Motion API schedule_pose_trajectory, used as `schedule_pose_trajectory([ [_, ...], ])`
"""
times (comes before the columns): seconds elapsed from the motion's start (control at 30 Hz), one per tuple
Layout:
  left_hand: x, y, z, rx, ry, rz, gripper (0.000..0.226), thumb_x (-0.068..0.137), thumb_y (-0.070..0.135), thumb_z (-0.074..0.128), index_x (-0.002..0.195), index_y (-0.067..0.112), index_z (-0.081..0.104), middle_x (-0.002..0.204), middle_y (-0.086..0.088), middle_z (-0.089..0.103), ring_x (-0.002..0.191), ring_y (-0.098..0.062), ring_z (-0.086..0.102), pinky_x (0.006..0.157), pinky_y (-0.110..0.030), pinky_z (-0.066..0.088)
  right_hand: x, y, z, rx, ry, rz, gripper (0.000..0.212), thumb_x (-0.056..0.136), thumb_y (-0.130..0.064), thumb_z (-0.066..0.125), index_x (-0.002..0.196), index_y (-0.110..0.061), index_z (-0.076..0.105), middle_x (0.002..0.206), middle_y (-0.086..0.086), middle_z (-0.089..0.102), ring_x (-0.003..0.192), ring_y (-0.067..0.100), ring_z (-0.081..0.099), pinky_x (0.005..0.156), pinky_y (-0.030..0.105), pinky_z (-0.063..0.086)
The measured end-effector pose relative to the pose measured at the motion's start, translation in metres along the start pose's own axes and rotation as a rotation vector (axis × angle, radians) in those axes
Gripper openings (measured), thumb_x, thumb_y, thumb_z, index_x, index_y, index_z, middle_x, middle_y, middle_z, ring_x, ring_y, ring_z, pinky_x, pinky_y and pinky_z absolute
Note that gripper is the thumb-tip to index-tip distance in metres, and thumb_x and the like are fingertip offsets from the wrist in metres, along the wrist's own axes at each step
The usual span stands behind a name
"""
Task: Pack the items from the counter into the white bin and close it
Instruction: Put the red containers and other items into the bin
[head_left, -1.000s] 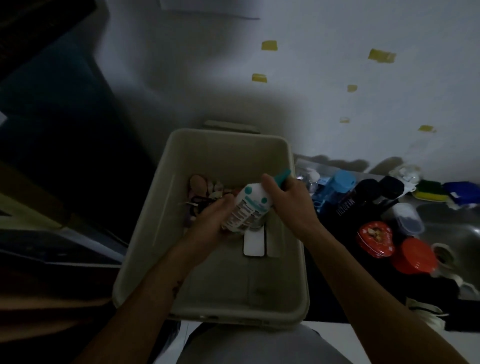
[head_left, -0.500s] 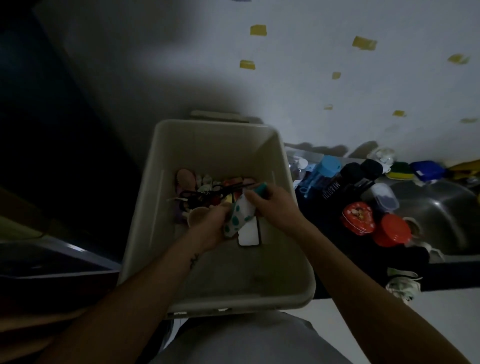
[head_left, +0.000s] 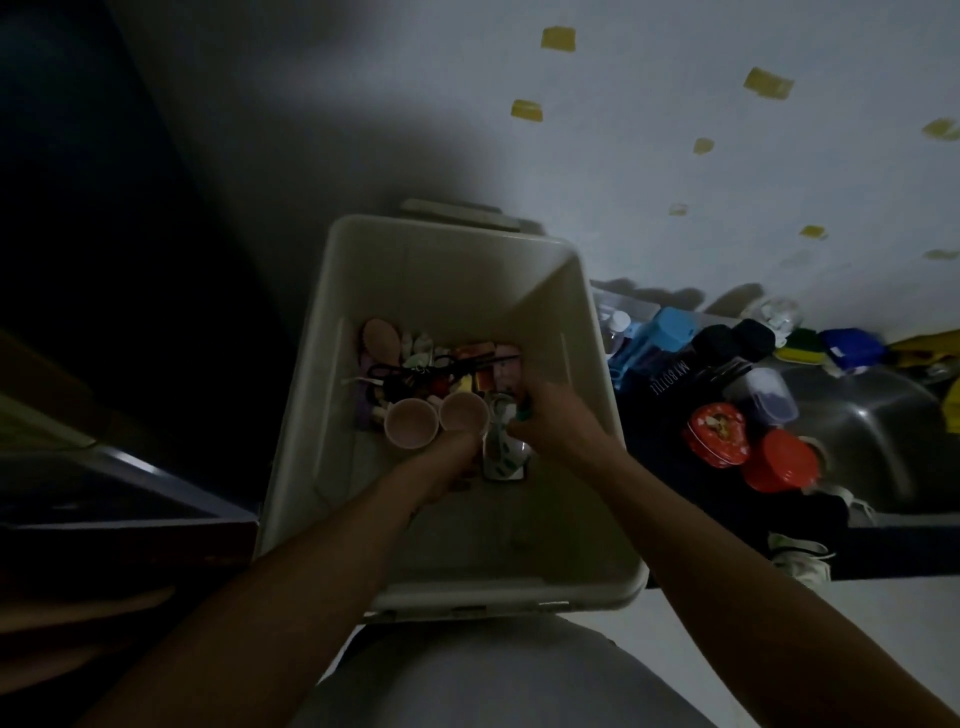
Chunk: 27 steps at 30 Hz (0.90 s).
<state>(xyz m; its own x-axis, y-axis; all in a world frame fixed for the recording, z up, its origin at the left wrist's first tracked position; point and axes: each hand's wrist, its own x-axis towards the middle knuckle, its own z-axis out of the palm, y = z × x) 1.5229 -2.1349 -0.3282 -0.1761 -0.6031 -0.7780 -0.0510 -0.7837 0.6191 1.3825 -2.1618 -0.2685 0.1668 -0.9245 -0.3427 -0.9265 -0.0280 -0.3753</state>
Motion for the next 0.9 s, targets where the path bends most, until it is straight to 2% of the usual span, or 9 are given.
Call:
schedule_pose_trajectory([
  [0.1,0.007,-0.003,-0.005,-0.008,0.047,-0.013,0.035,0.1,0.027,0.045,0.129,0.008,0.053,0.124,-0.017,0.06,0.073,-0.016,0.053,0.06,-0.028,0.044,0.006,0.0,0.001,-0.031,-0.047,0.019,0.017,0.084,-0.016,0.068,0.098,-0.013,0.058,0.088,0.003,0.061,0.082,0.02,0.062,0.072,0.035,0.056],
  [0.2,0.015,-0.01,-0.006,0.125,0.033,0.022,0.009,0.097,0.018,0.046,0.096,0.017,0.054,0.09,-0.009,0.055,0.08,-0.02,0.052,0.072,-0.032,0.044,0.007,0.003,0.004,-0.025,-0.075,0.024,0.026,0.086,-0.016,0.067,0.109,-0.013,0.055,0.097,0.005,0.061,0.089,0.022,0.061,0.076,0.036,0.055],
  [0.3,0.019,-0.013,-0.007,0.31,0.031,0.139,0.016,0.098,0.017,0.044,0.085,0.015,0.053,0.073,0.0,0.044,0.062,-0.012,0.041,0.062,-0.029,0.037,0.005,0.002,0.01,-0.003,-0.098,0.021,0.032,0.09,-0.015,0.063,0.12,-0.007,0.055,0.109,0.013,0.064,0.097,0.028,0.062,0.083,0.038,0.054],
  [0.37,0.022,-0.017,-0.009,0.373,-0.017,0.25,0.022,0.097,0.018,0.049,0.11,0.006,0.062,0.084,-0.005,0.059,0.07,-0.018,0.054,0.065,-0.031,0.045,0.006,-0.001,0.01,-0.004,-0.09,0.007,0.032,0.092,-0.014,0.059,0.121,-0.001,0.056,0.112,0.019,0.064,0.1,0.033,0.062,0.083,0.037,0.053],
  [0.4,0.024,-0.02,-0.01,0.392,-0.04,0.308,0.028,0.097,0.017,0.052,0.121,0.007,0.061,0.102,-0.009,0.065,0.088,-0.022,0.061,0.079,-0.034,0.051,0.007,-0.002,0.01,-0.007,-0.086,0.002,0.032,0.093,-0.014,0.058,0.121,0.0,0.057,0.113,0.02,0.065,0.102,0.034,0.062,0.084,0.038,0.053],
  [0.43,0.023,-0.021,-0.011,0.411,-0.065,0.36,0.032,0.096,0.016,0.054,0.127,0.01,0.058,0.119,-0.009,0.063,0.104,-0.022,0.059,0.092,-0.035,0.048,0.007,-0.003,0.01,-0.014,-0.086,-0.001,0.031,0.093,-0.015,0.058,0.12,0.0,0.057,0.115,0.021,0.064,0.103,0.035,0.061,0.087,0.04,0.053],
  [0.5,0.022,-0.023,-0.011,0.447,-0.101,0.405,0.037,0.096,0.015,0.055,0.132,0.014,0.055,0.131,-0.006,0.057,0.112,-0.016,0.053,0.096,-0.029,0.04,0.008,-0.003,0.011,-0.01,-0.088,-0.006,0.031,0.094,-0.016,0.057,0.12,0.0,0.058,0.117,0.021,0.064,0.106,0.035,0.061,0.089,0.044,0.052],
  [0.77,0.022,-0.025,-0.008,0.466,-0.14,0.377,0.032,0.094,0.017,0.053,0.123,0.03,0.057,0.12,0.012,0.055,0.103,0.002,0.053,0.082,-0.008,0.039,0.014,-0.002,0.017,-0.005,-0.088,0.034,0.025,0.094,-0.013,0.056,0.118,-0.004,0.054,0.112,0.019,0.062,0.101,0.033,0.061,0.075,0.03,0.046],
  [0.9,0.018,-0.024,-0.008,0.46,-0.159,0.383,0.031,0.094,0.019,0.054,0.121,0.033,0.059,0.121,0.01,0.057,0.1,0.004,0.053,0.078,-0.009,0.039,0.014,0.002,0.014,-0.047,-0.121,0.044,0.027,0.095,-0.011,0.055,0.12,-0.003,0.053,0.116,0.019,0.061,0.101,0.031,0.06,0.072,0.026,0.04],
])
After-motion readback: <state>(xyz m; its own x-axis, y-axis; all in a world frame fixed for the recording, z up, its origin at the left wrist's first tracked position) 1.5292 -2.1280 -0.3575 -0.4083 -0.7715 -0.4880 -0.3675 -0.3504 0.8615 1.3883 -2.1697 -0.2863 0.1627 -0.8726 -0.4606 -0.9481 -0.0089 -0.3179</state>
